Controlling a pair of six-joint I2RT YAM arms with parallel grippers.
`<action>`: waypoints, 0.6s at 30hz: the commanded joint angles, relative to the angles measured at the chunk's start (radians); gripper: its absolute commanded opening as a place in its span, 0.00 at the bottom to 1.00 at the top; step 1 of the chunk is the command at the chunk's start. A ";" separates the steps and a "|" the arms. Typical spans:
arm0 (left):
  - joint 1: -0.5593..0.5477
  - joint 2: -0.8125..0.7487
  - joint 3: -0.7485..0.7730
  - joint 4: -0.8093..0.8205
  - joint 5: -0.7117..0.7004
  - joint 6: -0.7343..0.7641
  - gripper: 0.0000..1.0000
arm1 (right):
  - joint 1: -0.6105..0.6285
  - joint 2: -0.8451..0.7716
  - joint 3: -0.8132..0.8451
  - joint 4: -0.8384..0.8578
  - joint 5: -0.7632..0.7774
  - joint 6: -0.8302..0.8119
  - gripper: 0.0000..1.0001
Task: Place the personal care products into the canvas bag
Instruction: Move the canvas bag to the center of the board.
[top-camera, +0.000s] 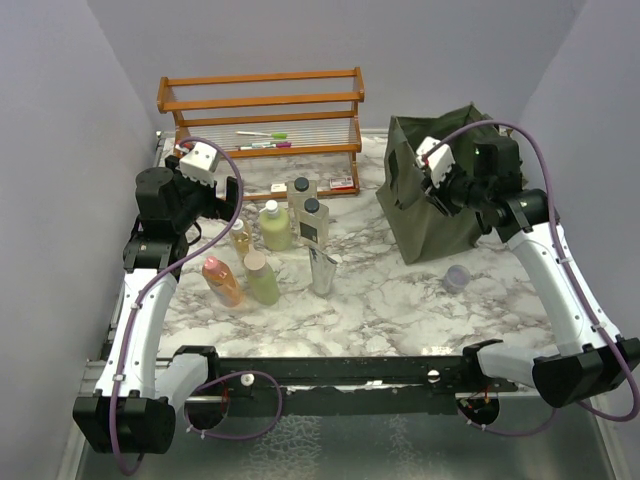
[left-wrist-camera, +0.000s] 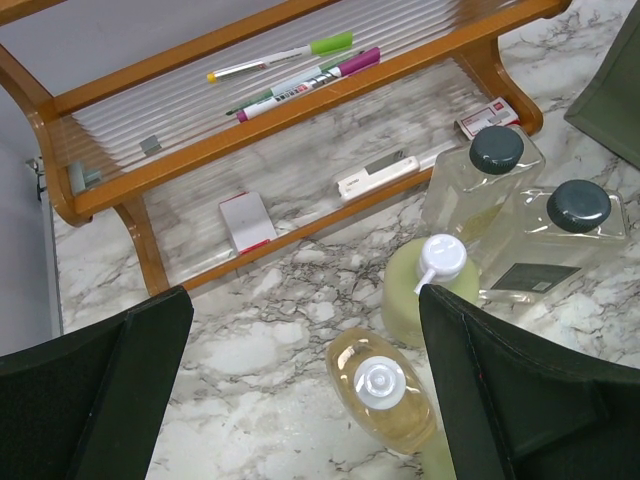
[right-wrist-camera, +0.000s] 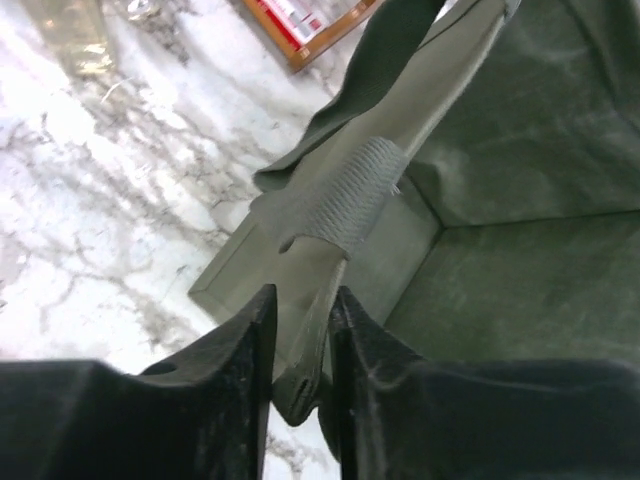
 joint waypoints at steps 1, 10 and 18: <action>-0.005 0.004 -0.010 0.014 0.032 0.019 0.99 | 0.001 -0.002 0.049 -0.132 -0.065 -0.015 0.21; -0.005 -0.002 -0.014 0.006 0.031 0.025 0.99 | 0.037 -0.012 0.094 -0.253 -0.119 0.071 0.05; -0.005 -0.007 -0.015 0.005 0.032 0.029 0.99 | 0.049 -0.052 0.079 -0.302 -0.116 0.120 0.03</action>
